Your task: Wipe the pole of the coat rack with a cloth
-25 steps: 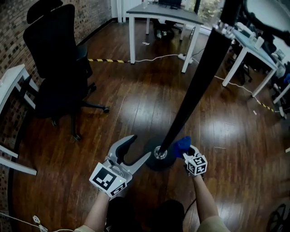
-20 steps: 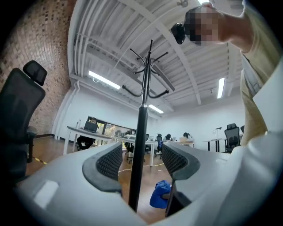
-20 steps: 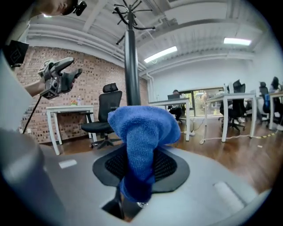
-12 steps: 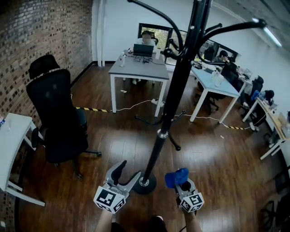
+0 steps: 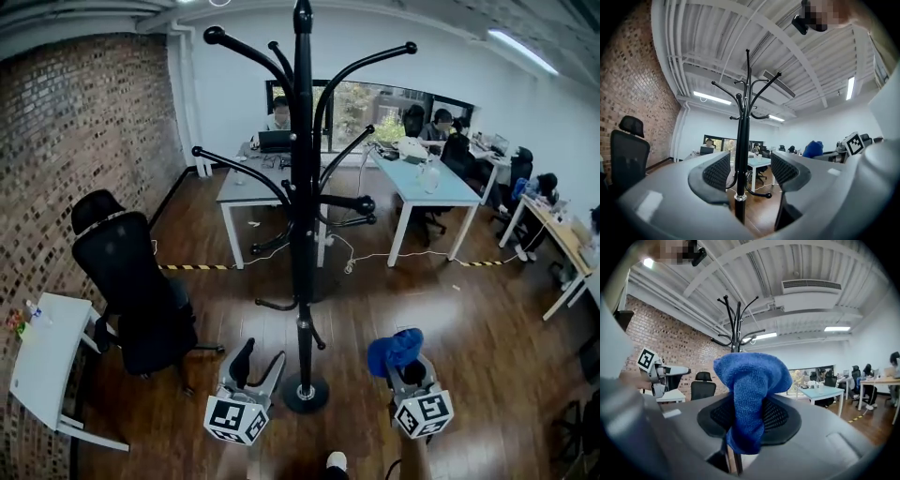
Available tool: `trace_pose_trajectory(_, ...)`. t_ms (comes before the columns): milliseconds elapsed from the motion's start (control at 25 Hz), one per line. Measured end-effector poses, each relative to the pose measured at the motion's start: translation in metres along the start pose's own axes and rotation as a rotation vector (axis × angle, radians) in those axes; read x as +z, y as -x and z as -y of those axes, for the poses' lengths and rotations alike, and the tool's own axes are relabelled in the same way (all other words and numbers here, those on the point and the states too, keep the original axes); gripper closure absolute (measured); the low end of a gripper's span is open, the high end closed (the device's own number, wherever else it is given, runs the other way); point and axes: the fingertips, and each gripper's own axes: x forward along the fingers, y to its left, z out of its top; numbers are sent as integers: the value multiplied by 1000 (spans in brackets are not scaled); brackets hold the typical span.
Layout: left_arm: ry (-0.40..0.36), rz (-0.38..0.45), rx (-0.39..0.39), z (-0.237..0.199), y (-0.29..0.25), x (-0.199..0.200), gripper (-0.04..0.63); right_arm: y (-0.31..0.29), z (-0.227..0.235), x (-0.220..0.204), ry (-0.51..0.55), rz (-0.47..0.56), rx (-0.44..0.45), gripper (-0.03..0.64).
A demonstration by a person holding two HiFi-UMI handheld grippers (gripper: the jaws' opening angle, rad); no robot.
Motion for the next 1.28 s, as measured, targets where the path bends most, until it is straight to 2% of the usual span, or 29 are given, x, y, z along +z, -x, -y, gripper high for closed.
trace_pose_trajectory(160,-17,2,10,9,-19,13,345,-29,-30,42,15,87,103,477)
trace_pose_trajectory(320,-49,7,35,21,-37,30,341,-49,-37,61,43,99,169,477)
trace_pose_trajectory(600,-95,40,84,6,-55,41,342,-71,-37,72,42,92,111,477)
trace_pose_trajectory(840,-98,20,42,-2,-68,28,337,-88,-43,86,84,117,84,477)
trace_pose_trajectory(1280,-64,1,3,-23,-73,16,337,-111,-52,77,91,106,60,477)
